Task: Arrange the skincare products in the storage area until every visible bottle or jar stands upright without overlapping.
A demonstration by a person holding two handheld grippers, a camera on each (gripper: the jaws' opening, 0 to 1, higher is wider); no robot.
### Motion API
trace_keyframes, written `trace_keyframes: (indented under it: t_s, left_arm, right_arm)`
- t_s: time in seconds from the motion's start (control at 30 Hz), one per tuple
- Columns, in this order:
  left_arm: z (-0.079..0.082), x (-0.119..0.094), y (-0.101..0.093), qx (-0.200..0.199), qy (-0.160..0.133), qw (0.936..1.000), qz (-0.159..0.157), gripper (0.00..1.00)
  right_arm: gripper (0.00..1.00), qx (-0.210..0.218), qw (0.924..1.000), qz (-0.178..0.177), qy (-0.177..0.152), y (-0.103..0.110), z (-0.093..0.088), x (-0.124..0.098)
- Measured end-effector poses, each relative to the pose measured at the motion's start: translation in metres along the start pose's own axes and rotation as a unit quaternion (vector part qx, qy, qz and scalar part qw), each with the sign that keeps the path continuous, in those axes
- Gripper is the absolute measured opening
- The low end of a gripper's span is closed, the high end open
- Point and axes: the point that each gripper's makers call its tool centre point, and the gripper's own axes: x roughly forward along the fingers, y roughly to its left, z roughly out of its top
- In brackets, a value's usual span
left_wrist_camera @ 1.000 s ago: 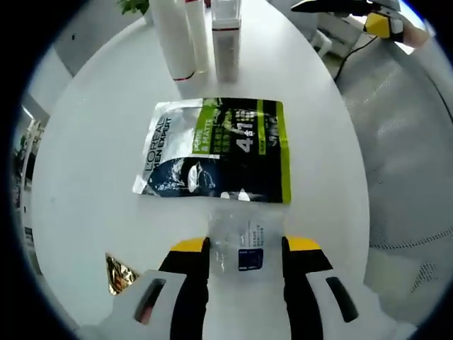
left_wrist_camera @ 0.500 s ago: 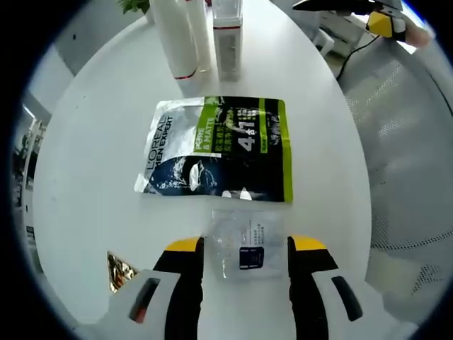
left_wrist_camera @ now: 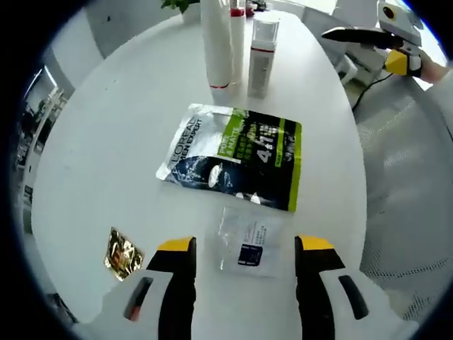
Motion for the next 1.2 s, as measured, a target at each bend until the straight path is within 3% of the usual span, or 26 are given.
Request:
trace_keyframes:
  t_s: [0.37,0.6,0.9,1.07,1.2]
  left_arm:
    - [-0.008,-0.020,-0.006,-0.073,-0.040,0.9962,0.026,0.64]
    - [-0.014,-0.030,-0.013,-0.119,-0.075,0.9890,0.045,0.74]
    - [-0.023,-0.043,-0.028,-0.184,-0.123,0.9734,0.060,0.81]
    - [-0.027,-0.051,-0.035,-0.223,-0.156,0.9594,0.074,0.83]
    - [-0.035,-0.054,-0.042,-0.240,-0.162,0.9536,0.081,0.85]
  right_arm:
    - [0.88,0.004,0.9999,0.009,-0.002,0.002,0.000,0.000]
    - [0.88,-0.009,0.9998,0.017,0.004,0.007,-0.002,0.001]
    - [0.88,-0.013,0.9996,0.024,0.010,0.010,-0.004,0.001]
    - [0.88,-0.020,0.9992,0.030,0.015,0.013,-0.006,0.002]
    - [0.88,-0.026,0.9989,0.034,0.018,0.015,-0.007,0.002]
